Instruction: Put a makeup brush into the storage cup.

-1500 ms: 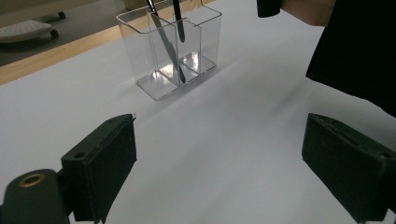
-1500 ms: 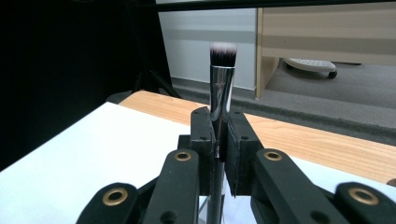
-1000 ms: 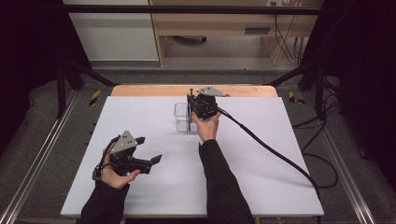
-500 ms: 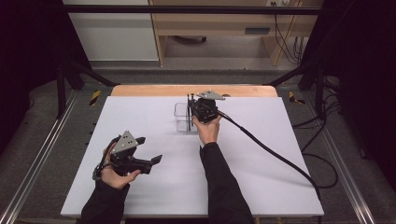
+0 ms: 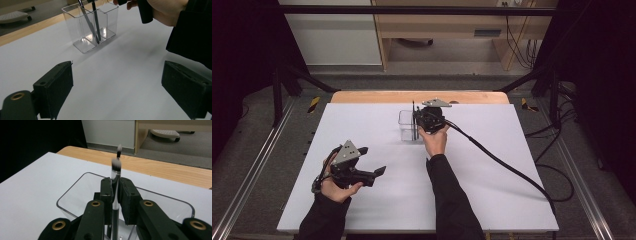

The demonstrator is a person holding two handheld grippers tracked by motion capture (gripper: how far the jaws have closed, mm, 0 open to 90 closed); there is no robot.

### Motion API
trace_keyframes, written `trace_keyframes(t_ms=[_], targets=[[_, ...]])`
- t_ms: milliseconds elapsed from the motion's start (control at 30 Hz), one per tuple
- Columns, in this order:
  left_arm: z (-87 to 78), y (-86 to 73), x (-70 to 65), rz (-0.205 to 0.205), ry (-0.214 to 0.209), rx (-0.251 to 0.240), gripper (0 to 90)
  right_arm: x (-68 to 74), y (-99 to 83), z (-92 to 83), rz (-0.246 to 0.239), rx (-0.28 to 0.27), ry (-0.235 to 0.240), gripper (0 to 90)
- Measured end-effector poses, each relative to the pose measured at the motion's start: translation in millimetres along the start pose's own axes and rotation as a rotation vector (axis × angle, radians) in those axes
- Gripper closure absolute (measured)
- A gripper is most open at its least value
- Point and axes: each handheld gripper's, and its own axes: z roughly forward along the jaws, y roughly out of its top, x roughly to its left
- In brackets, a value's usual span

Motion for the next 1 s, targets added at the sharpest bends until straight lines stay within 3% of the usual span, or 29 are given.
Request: trace_keyframes(t_ms=[500,1000], targets=[[0.4,-0.3,0.3,-0.001,0.004,0.002,9.3,0.4,0.1,-23.9,-0.027,-0.003,0.034,66.0],[0.0,-1.3,2.0,-0.011,0.008,-0.001,9.0,1.4,-0.1,-62.7,-0.093,-0.011,0.098,32.0]])
